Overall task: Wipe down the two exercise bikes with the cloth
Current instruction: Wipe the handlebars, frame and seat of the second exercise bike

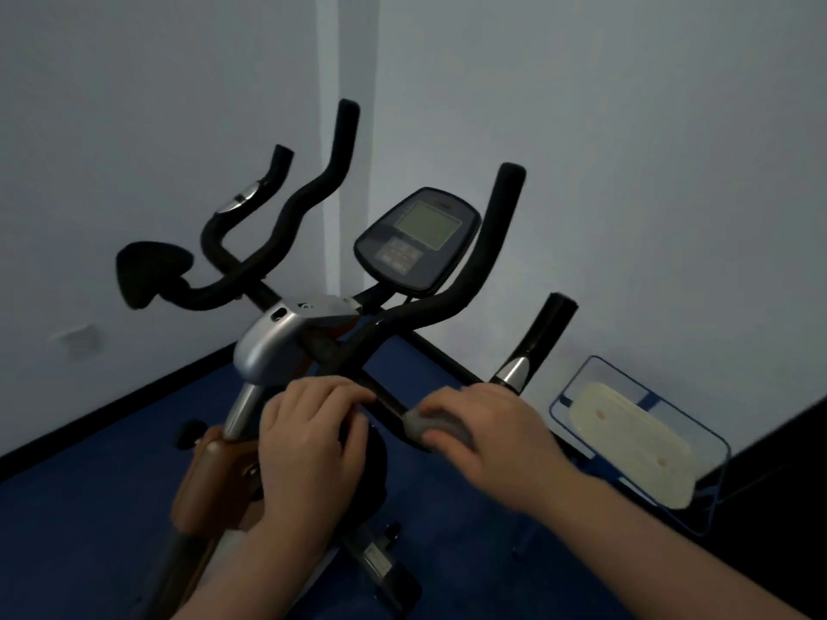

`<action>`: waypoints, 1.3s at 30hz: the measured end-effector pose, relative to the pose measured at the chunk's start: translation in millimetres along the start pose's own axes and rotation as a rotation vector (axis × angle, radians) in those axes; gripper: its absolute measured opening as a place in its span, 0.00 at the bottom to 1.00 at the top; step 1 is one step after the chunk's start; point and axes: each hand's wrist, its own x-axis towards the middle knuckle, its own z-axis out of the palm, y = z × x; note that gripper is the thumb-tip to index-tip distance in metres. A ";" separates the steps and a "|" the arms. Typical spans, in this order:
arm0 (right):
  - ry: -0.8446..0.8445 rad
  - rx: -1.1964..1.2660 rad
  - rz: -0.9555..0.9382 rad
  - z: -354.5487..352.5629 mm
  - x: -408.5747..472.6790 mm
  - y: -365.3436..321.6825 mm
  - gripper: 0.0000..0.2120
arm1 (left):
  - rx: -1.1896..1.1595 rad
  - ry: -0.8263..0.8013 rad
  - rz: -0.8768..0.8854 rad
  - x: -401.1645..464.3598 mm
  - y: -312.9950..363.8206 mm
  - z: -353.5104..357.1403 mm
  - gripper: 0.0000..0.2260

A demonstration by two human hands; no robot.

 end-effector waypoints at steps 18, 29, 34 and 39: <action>-0.119 0.112 0.136 6.3 53.9 -3.9 0.11 | 0.046 0.063 -0.279 -5.5 -2.1 -4.1 0.06; -0.088 0.135 0.182 11.1 55.8 -6.0 0.09 | 0.008 0.065 -0.270 -6.3 -1.4 -5.1 0.07; -0.019 0.178 0.219 18.6 72.8 -15.8 0.07 | -0.009 0.079 -0.253 -4.3 -3.1 -4.4 0.07; 0.228 0.094 0.009 36.7 38.5 -34.9 0.07 | -0.003 0.066 -0.218 -7.5 -2.3 -6.4 0.07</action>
